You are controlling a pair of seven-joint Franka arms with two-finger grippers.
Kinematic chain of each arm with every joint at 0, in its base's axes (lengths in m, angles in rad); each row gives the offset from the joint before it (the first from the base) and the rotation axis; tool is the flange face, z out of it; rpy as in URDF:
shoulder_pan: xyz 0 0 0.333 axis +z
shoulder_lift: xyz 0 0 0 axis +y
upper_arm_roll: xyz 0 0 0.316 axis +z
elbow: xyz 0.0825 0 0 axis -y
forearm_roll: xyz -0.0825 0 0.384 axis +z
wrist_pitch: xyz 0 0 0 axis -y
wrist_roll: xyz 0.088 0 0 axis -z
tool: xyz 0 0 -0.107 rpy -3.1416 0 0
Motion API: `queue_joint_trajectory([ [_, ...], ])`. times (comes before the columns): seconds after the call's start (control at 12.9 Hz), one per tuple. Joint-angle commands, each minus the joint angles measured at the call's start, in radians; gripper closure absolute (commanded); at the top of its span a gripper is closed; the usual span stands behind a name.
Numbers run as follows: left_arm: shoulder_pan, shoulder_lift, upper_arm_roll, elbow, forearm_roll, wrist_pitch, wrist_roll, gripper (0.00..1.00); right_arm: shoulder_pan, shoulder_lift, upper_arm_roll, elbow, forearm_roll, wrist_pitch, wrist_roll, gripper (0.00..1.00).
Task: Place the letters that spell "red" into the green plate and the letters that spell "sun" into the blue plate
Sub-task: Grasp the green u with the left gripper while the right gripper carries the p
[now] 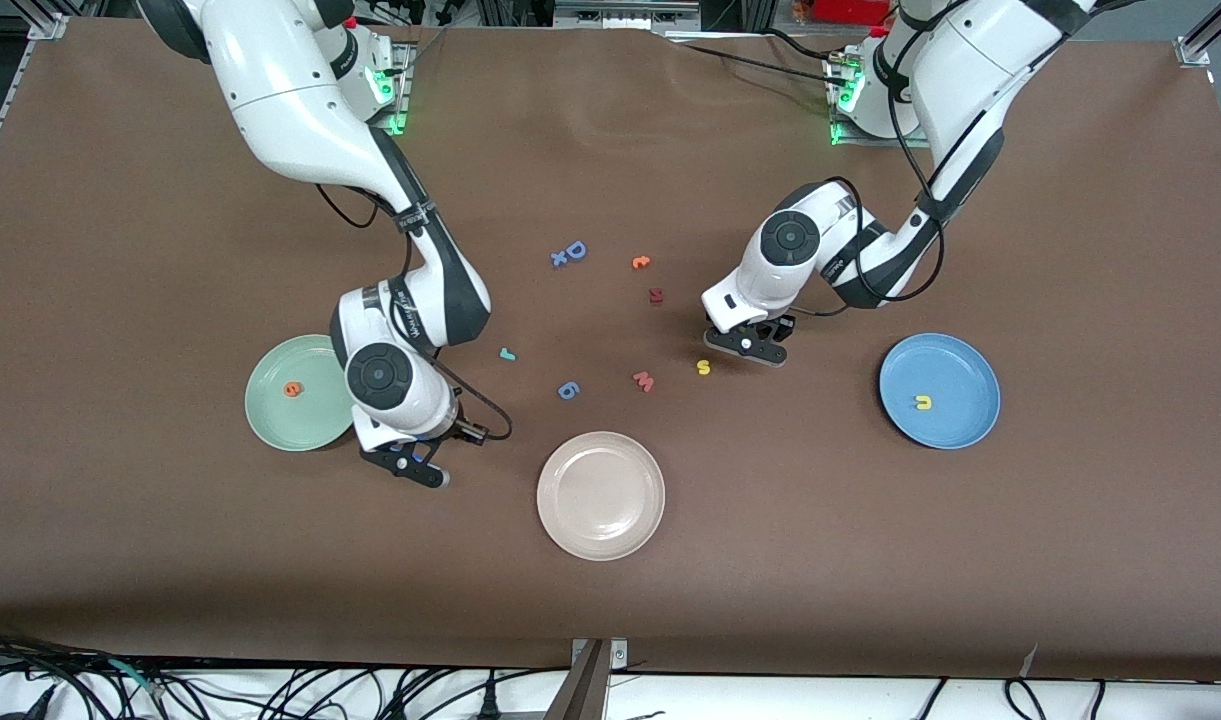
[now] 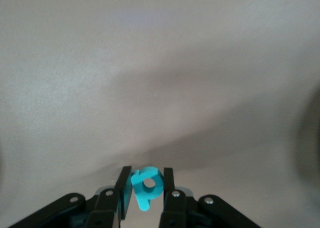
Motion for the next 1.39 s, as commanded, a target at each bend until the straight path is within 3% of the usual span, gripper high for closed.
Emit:
queue_joint_trajectory([
  [0.0, -0.002, 0.018, -0.001, 0.018, 0.039, 0.002, -0.023, 0.41, -0.039, -0.007, -0.013, 0.021, -0.010, -0.047, -0.122, 0.91],
  [0.23, -0.001, 0.012, -0.001, 0.021, 0.039, -0.007, -0.023, 0.83, -0.044, -0.052, -0.093, -0.016, -0.006, -0.171, -0.293, 0.91],
  [0.31, 0.001, 0.005, -0.002, 0.022, 0.039, -0.012, -0.022, 0.92, -0.044, -0.089, -0.119, -0.066, -0.004, -0.173, -0.359, 0.91],
  [0.62, 0.022, -0.068, -0.005, 0.031, 0.037, -0.117, -0.011, 0.94, -0.044, -0.241, -0.179, -0.293, -0.006, -0.109, -0.499, 0.91],
  [0.85, 0.033, -0.108, -0.008, 0.099, 0.028, -0.284, -0.006, 0.94, -0.044, -0.336, -0.191, -0.538, -0.009, 0.133, -0.535, 0.91],
  [1.0, 0.050, -0.108, -0.005, 0.186, 0.022, -0.421, 0.106, 0.94, -0.044, -0.372, -0.205, -0.664, -0.009, 0.267, -0.578, 0.91],
  [1.16, 0.155, -0.108, -0.010, 0.208, 0.019, -0.449, 0.284, 0.93, -0.044, -0.382, -0.209, -0.714, -0.007, 0.329, -0.605, 0.90],
  [1.24, 0.206, -0.108, -0.010, 0.208, 0.019, -0.449, 0.375, 0.92, -0.044, -0.382, -0.209, -0.714, -0.006, 0.329, -0.605, 0.81],
  [1.31, 0.260, -0.102, -0.010, 0.209, 0.016, -0.446, 0.453, 0.92, -0.044, -0.384, -0.209, -0.706, -0.004, 0.326, -0.604, 0.38],
])
